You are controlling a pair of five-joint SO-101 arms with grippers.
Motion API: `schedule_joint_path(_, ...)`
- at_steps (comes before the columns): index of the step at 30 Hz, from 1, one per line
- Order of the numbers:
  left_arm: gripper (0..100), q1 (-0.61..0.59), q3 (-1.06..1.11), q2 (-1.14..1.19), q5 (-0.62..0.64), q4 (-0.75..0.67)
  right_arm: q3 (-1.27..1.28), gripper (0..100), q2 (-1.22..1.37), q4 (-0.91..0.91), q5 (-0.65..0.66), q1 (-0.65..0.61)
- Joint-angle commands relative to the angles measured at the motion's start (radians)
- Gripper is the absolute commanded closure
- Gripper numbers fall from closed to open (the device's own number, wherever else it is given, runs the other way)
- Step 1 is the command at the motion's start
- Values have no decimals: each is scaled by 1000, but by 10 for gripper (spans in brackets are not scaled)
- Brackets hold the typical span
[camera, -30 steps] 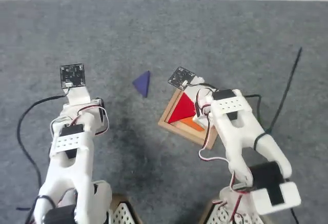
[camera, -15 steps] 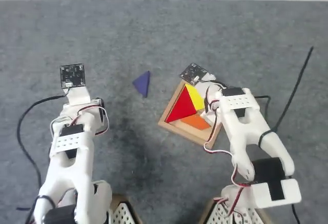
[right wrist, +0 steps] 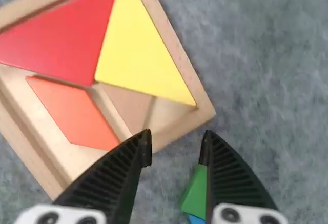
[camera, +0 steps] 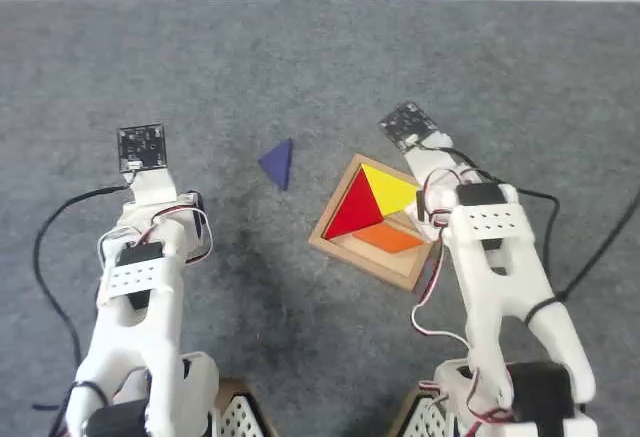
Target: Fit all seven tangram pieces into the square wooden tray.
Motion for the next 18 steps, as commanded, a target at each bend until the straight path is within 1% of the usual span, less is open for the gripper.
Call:
schedule_joint_path(1, 877, 8, -8, 2, -8, -25, -14, 842, 54, -33, -15, 19)
schedule_joint_path(9, 877, 8, -7, 2, -8, -25, -18, 842, 243, -174, -15, 16)
schedule_joint_path(14, 877, 8, -7, 2, -8, -25, -40, 842, 249, -148, -15, -21)
schedule_joint_path(18, 877, 8, -7, 2, -8, -25, -37, 843, 251, -130, -14, -77)
